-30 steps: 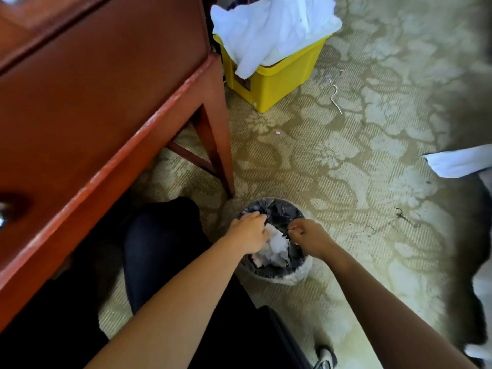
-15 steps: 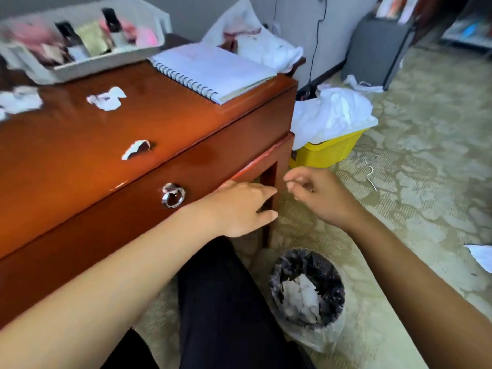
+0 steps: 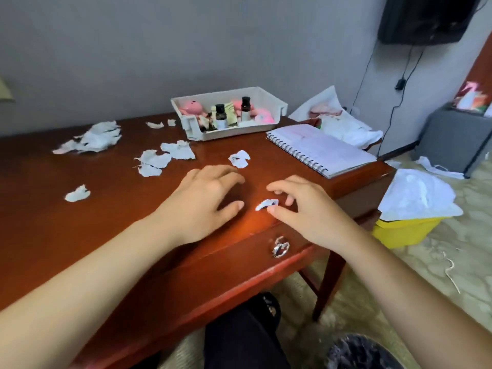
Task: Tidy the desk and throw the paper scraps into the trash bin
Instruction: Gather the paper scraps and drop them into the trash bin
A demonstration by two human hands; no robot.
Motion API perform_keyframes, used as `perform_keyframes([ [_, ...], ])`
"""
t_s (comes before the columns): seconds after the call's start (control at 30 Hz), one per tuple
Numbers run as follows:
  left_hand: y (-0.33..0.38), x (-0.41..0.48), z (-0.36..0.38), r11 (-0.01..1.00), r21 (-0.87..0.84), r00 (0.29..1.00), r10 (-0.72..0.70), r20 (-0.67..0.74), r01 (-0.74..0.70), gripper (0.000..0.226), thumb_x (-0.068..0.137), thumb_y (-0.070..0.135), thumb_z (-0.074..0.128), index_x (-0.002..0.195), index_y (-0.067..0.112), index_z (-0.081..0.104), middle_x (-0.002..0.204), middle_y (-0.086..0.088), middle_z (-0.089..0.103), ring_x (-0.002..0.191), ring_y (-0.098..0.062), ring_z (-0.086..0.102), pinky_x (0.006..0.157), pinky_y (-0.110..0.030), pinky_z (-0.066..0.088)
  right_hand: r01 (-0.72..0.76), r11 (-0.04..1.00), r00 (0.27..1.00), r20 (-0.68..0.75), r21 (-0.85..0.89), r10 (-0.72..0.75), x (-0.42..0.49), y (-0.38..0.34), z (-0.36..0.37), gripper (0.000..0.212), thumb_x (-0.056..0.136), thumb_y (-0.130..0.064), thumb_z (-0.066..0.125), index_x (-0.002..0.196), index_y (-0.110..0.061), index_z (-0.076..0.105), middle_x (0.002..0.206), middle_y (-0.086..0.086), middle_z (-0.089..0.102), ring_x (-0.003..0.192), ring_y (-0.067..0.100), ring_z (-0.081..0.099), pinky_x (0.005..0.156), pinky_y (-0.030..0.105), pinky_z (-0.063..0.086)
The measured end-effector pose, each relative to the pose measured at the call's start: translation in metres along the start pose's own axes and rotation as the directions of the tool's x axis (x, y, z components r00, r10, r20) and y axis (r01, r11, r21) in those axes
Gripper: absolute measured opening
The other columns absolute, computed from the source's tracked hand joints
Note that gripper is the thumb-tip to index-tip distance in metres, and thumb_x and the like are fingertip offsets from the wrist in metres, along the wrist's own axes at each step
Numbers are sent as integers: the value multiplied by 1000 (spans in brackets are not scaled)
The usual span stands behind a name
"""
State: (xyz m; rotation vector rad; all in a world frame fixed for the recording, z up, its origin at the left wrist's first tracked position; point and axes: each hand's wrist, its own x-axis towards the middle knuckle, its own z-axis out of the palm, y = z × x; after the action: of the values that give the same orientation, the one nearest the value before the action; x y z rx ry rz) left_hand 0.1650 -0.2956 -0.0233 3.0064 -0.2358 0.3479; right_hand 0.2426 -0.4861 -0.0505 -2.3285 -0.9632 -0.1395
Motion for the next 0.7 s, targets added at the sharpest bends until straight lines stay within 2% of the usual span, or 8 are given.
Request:
perform_keyframes([
  [0.1,-37,-21,0,986,59,986,-152,-65,156,52,94,45,42,142,28,34,150,4,29,140,-15,23,116,-35,10,61,995,998,28,-72,-60,21,-17,16,15,90,-20,60,102,-19,67,87,-11,47,71,1,45,68,16,37],
  [0.2,-75,-43,2,939,105,943,-317,-96,327,54,93,47,40,143,28,30,152,3,25,143,-15,18,117,-40,1,67,990,998,0,-123,-67,44,-29,33,10,91,-15,56,86,-16,65,85,-6,50,76,14,53,69,24,42],
  [0.3,-107,-57,0,874,95,874,-459,-158,477,57,92,48,44,143,25,31,153,0,26,144,-18,16,117,-43,7,29,988,999,-26,-154,-34,69,-40,49,15,93,-10,50,93,-13,65,102,4,58,93,25,58,75,28,43],
  [0.4,-133,-67,-3,789,61,783,-591,-193,611,59,91,47,49,142,24,32,153,-3,27,144,-23,19,116,-43,16,-25,977,996,-94,-211,5,90,-45,61,26,91,-9,53,115,-14,59,121,7,49,113,26,47,87,31,40],
  [0.47,-148,-74,-5,722,36,710,-668,-221,691,60,90,47,51,142,21,33,148,-7,35,138,-27,30,111,-44,27,-86,923,991,-132,-376,38,101,-43,64,46,89,-23,57,134,-19,44,133,6,40,120,26,37,95,35,38],
  [0.53,-156,-79,-5,666,36,654,-718,-240,745,60,89,48,52,139,18,37,138,-10,44,127,-29,41,103,-43,37,-159,869,986,-126,-468,112,110,-38,64,59,89,-37,56,141,-20,33,143,7,32,127,29,33,99,39,36],
  [0.63,-164,-79,-4,673,-22,652,-725,-222,740,39,91,40,52,122,17,51,116,-9,54,109,-28,51,90,-39,45,-253,877,967,-68,-408,247,125,-32,66,59,92,-41,49,142,-16,29,144,11,36,127,32,34,101,42,34],
  [0.7,-168,-75,-2,723,-91,691,-684,-233,685,18,93,26,51,108,17,57,101,-5,55,98,-26,55,82,-35,45,-209,925,977,-24,-318,212,134,-31,70,51,94,-29,49,140,-13,35,136,13,45,124,32,37,99,41,35],
])
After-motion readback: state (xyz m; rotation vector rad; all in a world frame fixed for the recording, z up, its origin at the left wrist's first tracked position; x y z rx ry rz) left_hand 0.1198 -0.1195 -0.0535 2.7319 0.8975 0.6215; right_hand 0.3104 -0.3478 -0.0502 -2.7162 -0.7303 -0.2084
